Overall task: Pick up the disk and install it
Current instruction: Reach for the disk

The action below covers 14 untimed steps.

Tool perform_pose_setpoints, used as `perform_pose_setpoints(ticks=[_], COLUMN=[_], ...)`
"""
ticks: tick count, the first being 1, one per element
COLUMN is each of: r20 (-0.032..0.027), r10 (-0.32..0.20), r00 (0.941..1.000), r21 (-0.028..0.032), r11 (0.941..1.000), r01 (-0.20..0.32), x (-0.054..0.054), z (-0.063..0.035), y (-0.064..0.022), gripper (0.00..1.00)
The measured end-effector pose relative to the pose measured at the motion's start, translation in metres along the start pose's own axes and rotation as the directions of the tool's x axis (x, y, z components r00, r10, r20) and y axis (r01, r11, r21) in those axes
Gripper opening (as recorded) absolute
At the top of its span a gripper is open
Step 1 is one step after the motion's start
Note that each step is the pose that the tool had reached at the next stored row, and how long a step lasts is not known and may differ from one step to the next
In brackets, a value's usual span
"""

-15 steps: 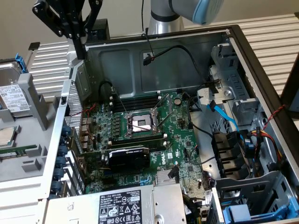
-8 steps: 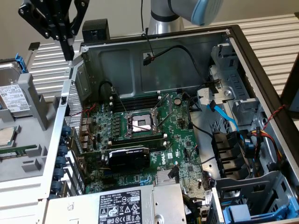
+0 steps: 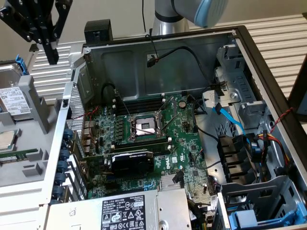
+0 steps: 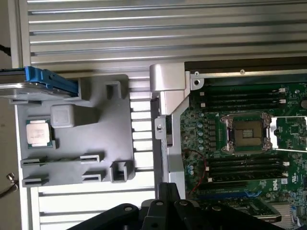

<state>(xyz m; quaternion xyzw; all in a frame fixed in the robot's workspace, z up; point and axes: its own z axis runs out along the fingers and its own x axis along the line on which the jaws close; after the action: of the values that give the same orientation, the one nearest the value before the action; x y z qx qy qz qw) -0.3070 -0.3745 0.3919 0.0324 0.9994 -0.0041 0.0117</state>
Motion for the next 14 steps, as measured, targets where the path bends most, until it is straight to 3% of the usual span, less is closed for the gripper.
perform_pose_setpoints(ticks=[4,8,14], r20=[-0.0016,-0.0102,-0.0153], r10=[0.0,-0.001,-0.001], r00=[1.0,0.9999,0.9999], r21=[0.0,0.0006,0.0009], r11=[1.0,1.0,1.0], r01=[0.0,0.001,0.001], x=[0.018,0.032,0.052], z=[-0.0004,-0.0008,-0.0013], y=[0.0007,0.0019,0.009], gripper=[0.11,0.11,0.11])
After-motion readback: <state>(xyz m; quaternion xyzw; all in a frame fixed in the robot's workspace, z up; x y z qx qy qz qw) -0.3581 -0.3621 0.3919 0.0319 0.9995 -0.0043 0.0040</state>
